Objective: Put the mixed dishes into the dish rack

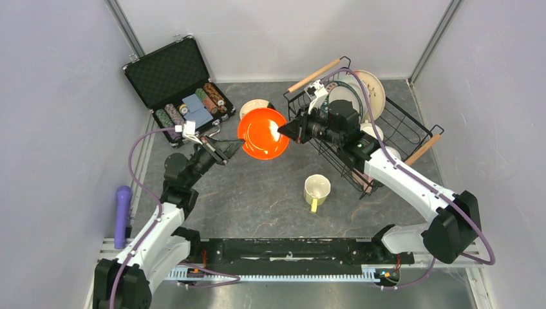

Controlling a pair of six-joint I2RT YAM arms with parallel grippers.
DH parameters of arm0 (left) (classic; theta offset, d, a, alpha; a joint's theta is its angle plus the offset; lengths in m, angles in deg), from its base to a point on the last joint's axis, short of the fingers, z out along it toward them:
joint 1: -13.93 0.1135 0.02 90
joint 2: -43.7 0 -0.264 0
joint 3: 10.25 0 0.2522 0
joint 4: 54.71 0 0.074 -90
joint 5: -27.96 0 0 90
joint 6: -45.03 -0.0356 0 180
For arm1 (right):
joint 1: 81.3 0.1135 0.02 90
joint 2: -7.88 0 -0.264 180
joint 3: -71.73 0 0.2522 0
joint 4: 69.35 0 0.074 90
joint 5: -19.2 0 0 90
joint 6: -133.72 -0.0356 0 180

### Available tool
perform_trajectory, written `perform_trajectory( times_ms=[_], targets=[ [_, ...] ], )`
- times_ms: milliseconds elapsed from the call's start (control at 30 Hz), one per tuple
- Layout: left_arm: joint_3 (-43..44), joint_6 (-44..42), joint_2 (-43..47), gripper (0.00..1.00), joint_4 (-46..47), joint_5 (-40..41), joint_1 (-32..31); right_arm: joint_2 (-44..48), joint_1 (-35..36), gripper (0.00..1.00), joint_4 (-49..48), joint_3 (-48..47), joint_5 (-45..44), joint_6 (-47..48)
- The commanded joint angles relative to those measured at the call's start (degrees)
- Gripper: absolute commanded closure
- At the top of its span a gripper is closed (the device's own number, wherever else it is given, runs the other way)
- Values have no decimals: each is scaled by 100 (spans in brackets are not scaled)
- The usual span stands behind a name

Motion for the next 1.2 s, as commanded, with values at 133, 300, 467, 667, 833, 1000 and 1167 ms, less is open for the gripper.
perform_trajectory(
  times_ms=[133, 300, 467, 667, 833, 1000, 1167],
  targets=[
    [245, -180, -248, 35, 216, -55, -7, 271, 32, 100, 426, -485, -698, 787],
    [281, -302, -459, 27, 73, -107, -2, 396, 36, 100, 894, -879, -1984, 1933],
    [183, -368, -485, 27, -1, -57, 0, 554, -52, 100, 921, -1089, -3835, 3137],
    [58, -403, -489, 27, -54, -28, -3, 560, -802, 100, 605, -895, -3935, 4096],
    [-27, -344, -637, 28, 82, -28, -4, 91, -1562, 100, 740, -806, -4027, 4711],
    [-71, -265, -846, 29, 257, -43, -7, -344, -1826, 100, 375, -488, -3789, 5350],
    [-215, 51, -1160, 29, 684, -86, -8, -988, -1934, 100, 331, -631, -3684, 5723]
  ],
)
